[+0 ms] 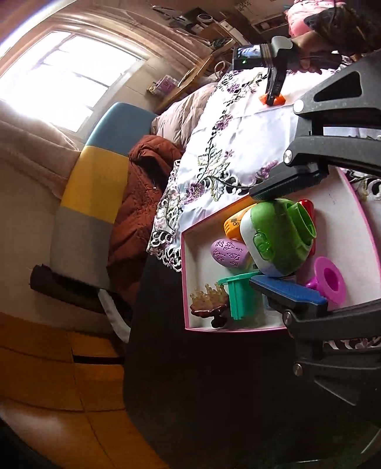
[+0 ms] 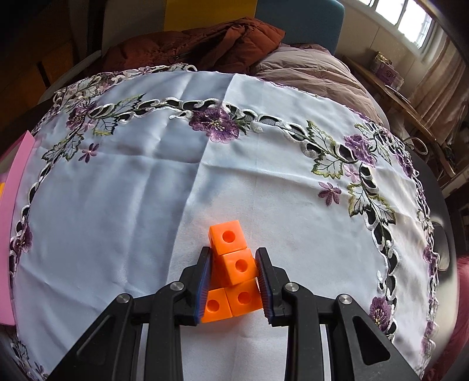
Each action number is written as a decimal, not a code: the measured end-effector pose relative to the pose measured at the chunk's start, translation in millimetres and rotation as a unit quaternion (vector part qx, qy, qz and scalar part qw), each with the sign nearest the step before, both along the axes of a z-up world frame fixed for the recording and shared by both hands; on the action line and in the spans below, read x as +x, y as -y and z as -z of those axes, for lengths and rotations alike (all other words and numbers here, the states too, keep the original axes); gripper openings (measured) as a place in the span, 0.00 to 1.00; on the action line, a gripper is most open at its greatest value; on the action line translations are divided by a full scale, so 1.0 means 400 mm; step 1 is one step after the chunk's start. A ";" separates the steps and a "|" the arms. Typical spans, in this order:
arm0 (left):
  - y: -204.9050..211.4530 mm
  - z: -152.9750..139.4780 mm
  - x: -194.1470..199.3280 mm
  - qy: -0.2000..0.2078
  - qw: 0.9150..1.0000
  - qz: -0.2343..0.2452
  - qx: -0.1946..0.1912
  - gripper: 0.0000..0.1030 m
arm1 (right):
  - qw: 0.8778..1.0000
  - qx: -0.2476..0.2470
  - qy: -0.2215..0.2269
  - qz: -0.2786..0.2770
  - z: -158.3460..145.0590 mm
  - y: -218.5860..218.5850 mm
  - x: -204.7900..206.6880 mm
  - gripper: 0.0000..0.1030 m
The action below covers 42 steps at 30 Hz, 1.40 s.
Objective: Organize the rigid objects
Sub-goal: 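Carry the green toy over the tray with the left tool while the right tool holds the cubes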
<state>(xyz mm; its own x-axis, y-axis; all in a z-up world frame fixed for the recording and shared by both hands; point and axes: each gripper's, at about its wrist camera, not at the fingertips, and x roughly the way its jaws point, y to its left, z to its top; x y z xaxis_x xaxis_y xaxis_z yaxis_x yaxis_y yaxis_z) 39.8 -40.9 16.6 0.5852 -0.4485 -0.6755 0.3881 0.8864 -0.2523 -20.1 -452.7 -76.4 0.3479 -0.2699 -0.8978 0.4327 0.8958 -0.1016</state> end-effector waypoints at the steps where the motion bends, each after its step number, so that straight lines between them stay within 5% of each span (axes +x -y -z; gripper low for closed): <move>1: -0.001 -0.002 -0.008 0.002 1.000 0.003 0.006 0.52 | 1.000 0.000 0.000 0.000 0.000 0.000 0.000 0.29; 23: 0.047 0.089 -0.056 -0.029 0.995 0.026 0.087 0.52 | 1.000 -0.008 -0.001 -0.004 0.000 -0.002 -0.002 0.29; 42: 0.088 0.143 0.029 -0.035 0.994 0.024 0.096 0.52 | 1.000 -0.010 -0.001 -0.002 0.002 0.003 -0.001 0.29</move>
<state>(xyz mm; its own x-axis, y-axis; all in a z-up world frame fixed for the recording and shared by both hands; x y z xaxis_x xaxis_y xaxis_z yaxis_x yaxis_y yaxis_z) 51.3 -76.1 -40.5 0.5147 -0.3333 -0.7899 0.4185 0.9018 -0.1078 -20.5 -454.1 -77.3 0.3464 -0.2863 -0.8933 0.4287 0.8953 -0.1207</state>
